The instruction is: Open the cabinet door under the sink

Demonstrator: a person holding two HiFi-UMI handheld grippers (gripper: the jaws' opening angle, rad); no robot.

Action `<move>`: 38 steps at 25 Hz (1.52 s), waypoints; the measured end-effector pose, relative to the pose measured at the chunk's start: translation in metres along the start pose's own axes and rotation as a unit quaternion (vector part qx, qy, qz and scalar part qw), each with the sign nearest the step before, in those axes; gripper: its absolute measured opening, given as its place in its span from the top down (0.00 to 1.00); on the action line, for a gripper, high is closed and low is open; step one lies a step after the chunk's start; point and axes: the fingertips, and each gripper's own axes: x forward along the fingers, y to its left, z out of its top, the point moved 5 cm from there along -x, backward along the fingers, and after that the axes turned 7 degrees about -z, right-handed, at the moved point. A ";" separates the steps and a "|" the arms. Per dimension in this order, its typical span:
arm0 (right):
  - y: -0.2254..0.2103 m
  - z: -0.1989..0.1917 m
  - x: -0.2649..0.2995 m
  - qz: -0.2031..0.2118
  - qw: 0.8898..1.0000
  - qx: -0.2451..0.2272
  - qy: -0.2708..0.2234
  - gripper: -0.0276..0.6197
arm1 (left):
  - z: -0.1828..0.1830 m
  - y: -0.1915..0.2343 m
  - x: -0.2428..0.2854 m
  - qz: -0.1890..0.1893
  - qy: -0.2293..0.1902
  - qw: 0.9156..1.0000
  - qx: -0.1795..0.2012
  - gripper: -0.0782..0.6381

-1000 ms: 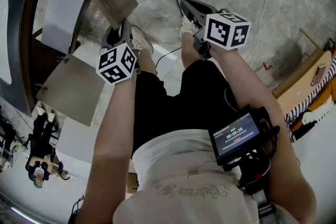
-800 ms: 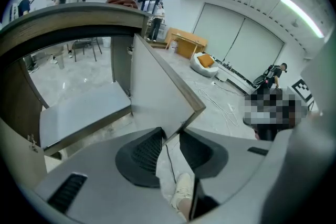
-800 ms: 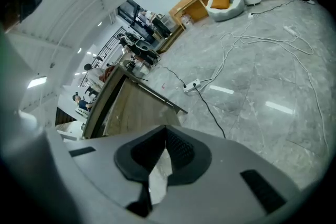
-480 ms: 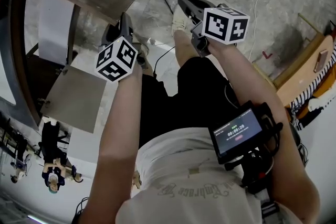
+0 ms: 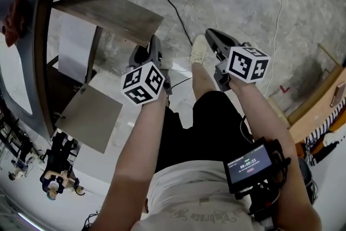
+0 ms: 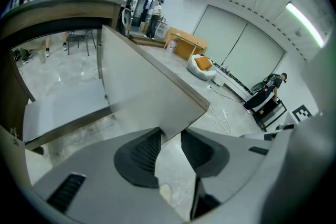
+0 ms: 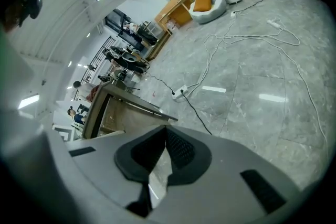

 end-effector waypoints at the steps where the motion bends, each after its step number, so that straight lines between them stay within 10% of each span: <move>1: -0.001 0.003 0.002 0.001 1.000 0.004 0.001 0.93 | 0.006 -0.003 0.006 -0.001 0.001 1.000 0.002 0.71; 20: -0.015 0.047 0.000 0.039 0.999 -0.023 0.011 0.93 | 0.027 -0.021 0.032 -0.029 -0.008 0.999 0.015 0.71; 26: 0.006 0.042 0.007 0.048 0.996 -0.069 0.027 0.93 | 0.018 -0.015 0.028 -0.055 -0.012 0.998 -0.003 0.51; 38: 0.116 0.000 0.016 0.054 0.975 -0.212 0.026 0.93 | -0.050 0.060 -0.103 -0.063 -0.050 0.996 -0.037 0.51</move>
